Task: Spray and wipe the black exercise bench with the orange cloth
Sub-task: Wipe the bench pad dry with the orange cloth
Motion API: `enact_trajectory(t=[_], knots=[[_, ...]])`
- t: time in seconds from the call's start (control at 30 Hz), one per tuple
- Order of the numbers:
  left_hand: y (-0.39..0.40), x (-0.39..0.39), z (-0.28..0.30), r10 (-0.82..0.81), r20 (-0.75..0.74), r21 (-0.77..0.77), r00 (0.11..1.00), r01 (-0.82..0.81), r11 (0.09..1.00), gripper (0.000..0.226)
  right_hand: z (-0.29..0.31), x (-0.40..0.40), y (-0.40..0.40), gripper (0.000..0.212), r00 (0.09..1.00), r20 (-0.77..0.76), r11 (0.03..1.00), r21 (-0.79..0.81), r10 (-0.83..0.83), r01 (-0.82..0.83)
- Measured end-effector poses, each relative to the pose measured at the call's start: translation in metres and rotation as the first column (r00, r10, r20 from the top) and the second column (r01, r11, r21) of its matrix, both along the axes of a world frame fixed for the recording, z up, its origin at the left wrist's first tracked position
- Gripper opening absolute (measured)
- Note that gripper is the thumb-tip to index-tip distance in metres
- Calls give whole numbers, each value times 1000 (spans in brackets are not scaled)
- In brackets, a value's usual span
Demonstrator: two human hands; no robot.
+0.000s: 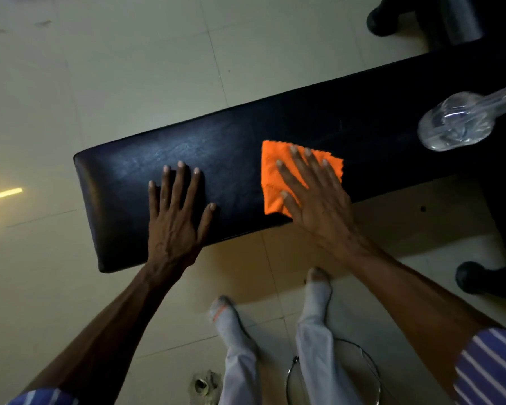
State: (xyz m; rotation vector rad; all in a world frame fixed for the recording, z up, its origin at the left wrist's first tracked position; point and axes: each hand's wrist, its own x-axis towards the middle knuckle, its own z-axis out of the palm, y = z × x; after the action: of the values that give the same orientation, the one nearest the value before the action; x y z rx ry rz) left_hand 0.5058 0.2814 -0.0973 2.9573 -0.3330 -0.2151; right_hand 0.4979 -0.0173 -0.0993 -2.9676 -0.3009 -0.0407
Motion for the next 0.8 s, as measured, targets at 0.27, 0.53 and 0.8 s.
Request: enact_trajectory(t=[0.27,0.53,0.8], knots=[[-68,16,6,-119,1,-85,993,119,989,69,-12,-40,14,59,999,17,999,-36,-35,35],[-117,20,-2,-146,17,-120,989,147,982,67,1,-3,-51,57,945,11,944,54,-327,326],[-150,21,10,-188,-50,-123,981,181,976,68,4,-63,-67,59,990,-68,992,28,-120,122]])
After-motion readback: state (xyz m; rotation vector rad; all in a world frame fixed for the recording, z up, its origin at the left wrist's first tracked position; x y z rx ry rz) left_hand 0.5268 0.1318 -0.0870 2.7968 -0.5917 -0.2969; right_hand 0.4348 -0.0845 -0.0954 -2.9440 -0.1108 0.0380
